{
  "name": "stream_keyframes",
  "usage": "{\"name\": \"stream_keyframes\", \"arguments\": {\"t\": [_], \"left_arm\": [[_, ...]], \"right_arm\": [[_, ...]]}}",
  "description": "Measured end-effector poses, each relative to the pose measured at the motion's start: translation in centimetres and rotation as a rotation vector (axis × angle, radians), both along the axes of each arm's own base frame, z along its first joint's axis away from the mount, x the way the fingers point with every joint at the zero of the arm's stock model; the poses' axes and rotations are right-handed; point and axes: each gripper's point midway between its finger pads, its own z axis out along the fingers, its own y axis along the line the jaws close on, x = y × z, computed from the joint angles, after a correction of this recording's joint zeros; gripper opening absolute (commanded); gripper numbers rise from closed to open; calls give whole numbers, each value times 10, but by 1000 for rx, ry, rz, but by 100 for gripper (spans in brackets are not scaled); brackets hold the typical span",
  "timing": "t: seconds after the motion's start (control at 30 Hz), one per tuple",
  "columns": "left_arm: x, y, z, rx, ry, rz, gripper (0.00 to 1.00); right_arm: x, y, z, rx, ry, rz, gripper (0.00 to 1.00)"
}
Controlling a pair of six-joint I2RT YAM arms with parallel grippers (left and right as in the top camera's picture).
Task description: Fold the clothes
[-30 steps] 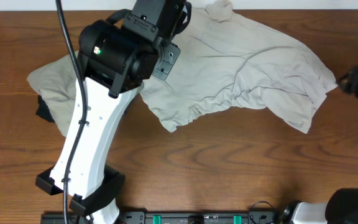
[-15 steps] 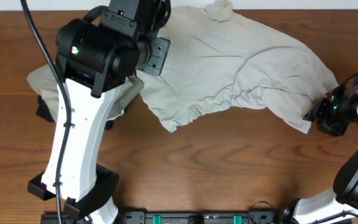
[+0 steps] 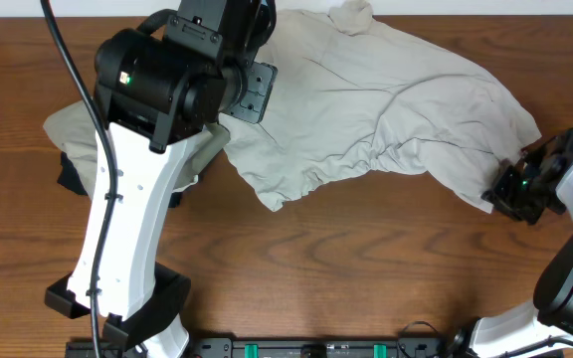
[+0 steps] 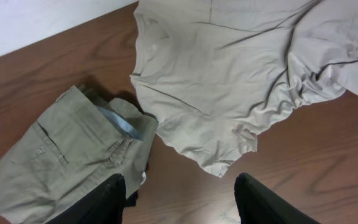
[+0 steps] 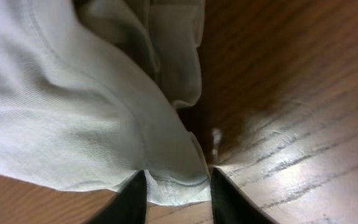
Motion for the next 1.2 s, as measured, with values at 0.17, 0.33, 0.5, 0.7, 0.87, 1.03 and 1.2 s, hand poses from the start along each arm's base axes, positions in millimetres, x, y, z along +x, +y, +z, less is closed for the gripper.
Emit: {"name": "stream_keyframes", "arguments": {"t": [0.17,0.33,0.5,0.7,0.87,1.03,1.2], "left_arm": [[0,-1,-3,2,10,-2,59],[-2,-3,-16,8,58,-6,54],[-13,-17,-56,-11,219,-53,53],[-18,-55,-130,-76,406,-128,54],[-25,-85,-196,-122,491,-167,62],[-45,-98,-262,-129,570,-180,64],[-41,-102,-302,-153,543,-183,71]], "right_arm": [[-3,5,1,33,10,-13,1],[-10,0,9,41,8,-41,1],[-12,-19,49,-12,-91,-96,1],[-16,-31,86,-73,-185,-131,1],[-18,-30,87,-72,-180,-131,1],[-18,-30,87,-75,-178,-132,1],[-19,-30,87,-77,-177,-132,1]]}}
